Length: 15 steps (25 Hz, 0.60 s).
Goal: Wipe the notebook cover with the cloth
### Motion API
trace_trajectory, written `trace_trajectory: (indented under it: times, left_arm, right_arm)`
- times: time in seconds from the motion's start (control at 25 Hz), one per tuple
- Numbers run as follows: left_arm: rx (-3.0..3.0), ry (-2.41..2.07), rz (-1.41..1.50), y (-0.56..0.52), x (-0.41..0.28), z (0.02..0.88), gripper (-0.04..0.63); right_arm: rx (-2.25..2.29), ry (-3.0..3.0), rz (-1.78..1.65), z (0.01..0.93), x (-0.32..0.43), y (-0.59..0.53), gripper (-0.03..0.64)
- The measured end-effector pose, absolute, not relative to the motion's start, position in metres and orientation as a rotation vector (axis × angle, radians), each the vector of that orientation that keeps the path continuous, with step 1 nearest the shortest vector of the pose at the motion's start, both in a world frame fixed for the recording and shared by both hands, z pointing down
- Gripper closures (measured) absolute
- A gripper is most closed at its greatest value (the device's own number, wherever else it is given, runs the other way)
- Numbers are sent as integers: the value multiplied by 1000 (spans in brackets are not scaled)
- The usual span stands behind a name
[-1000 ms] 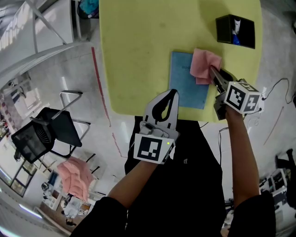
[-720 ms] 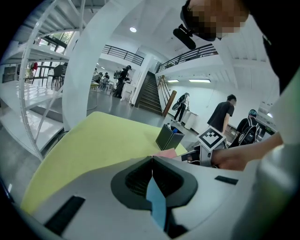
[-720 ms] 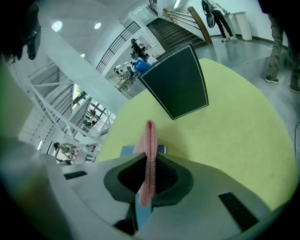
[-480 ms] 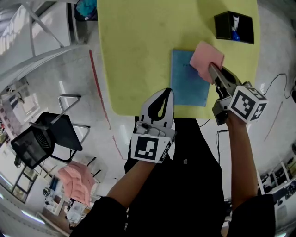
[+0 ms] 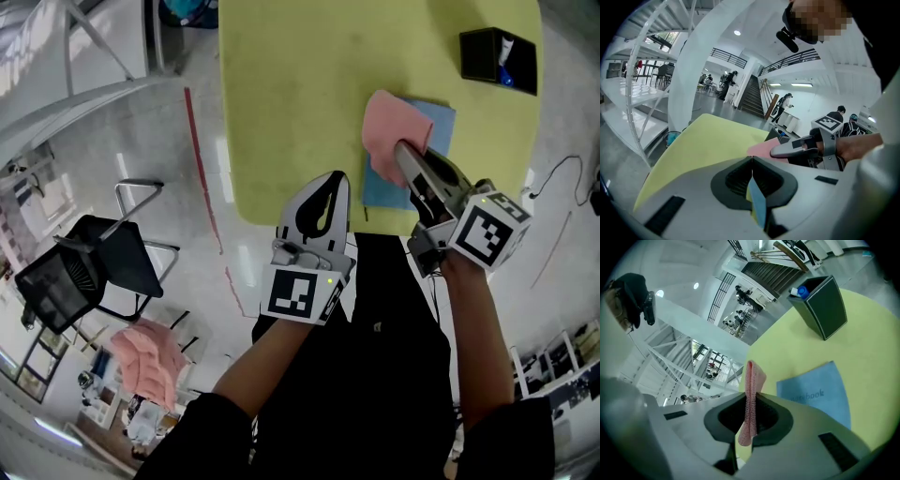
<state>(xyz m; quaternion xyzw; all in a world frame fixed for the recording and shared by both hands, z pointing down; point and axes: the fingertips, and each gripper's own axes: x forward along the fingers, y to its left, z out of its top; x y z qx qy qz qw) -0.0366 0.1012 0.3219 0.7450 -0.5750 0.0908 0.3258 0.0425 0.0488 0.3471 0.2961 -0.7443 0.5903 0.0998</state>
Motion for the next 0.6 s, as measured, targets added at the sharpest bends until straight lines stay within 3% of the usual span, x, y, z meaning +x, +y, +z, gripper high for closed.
trace_trajectory:
  times: [0.6]
  left_arm:
    - [1928, -1526, 206, 114, -71, 320, 578]
  right_arm:
    - [801, -2023, 1707, 416, 18, 98, 575]
